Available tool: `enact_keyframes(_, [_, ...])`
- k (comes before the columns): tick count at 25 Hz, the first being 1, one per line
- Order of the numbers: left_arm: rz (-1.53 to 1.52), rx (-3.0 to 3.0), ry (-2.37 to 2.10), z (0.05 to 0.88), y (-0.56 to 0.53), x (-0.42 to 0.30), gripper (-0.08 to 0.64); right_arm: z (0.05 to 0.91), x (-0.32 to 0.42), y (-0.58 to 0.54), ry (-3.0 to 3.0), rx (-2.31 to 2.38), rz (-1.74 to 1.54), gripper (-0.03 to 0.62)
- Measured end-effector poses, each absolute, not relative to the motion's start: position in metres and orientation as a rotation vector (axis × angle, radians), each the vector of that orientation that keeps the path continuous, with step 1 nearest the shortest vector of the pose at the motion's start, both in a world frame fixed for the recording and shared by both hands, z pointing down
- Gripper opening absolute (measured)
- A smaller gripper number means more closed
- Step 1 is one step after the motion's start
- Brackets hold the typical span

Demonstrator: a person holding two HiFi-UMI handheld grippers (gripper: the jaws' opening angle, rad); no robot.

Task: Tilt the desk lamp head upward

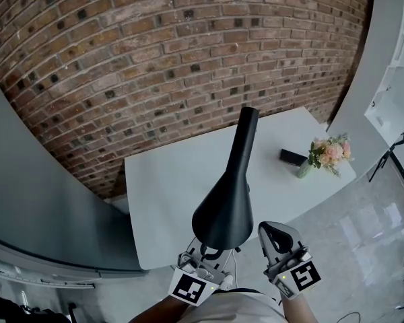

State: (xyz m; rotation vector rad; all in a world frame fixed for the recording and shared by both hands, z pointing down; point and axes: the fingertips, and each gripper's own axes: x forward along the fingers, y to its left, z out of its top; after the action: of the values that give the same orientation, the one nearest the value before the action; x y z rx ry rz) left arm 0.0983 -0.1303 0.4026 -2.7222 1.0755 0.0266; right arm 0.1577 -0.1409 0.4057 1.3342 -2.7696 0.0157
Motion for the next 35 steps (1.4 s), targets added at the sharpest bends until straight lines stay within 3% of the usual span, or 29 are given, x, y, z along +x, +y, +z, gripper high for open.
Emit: enact_keyframes(35, [0.195, -2.695, 1.162, 0.348, -0.126, 0.081, 0.003, 0.403, 0.147, -0.146, -2.843, 1.303, 0.044, 0.014])
